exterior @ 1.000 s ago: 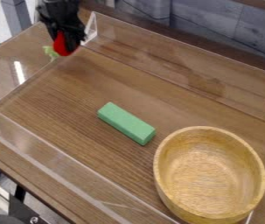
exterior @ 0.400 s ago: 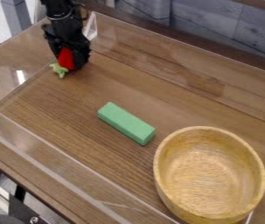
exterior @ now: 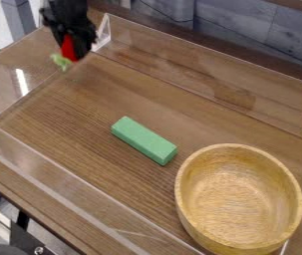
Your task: Move the red fruit to the left
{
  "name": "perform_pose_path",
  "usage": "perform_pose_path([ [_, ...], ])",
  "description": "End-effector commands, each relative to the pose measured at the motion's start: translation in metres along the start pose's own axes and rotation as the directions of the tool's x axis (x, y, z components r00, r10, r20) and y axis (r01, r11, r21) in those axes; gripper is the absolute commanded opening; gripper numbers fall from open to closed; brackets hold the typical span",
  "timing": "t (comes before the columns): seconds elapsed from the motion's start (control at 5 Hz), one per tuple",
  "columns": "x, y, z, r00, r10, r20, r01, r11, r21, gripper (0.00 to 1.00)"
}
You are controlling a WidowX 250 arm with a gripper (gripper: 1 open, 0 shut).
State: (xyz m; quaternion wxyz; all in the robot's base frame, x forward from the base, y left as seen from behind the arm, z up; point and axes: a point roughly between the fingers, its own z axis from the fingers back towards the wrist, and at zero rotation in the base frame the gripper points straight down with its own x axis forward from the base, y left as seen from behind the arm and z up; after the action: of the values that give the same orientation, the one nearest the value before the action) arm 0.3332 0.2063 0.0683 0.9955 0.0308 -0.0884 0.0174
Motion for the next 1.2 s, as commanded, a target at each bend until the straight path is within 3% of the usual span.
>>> perform_pose_path([
  [0.0, 0.011, 0.007, 0.020, 0.999, -0.008, 0.038, 0.007, 1.000, 0.021, 0.00],
  [0.6, 0.004, 0.011, 0.009, 0.999, -0.030, -0.016, 0.030, 1.000, -0.007, 0.00],
  [1.0, 0.008, 0.009, -0.002, 0.997, -0.075, -0.029, 0.074, 0.997, -0.037, 0.00],
])
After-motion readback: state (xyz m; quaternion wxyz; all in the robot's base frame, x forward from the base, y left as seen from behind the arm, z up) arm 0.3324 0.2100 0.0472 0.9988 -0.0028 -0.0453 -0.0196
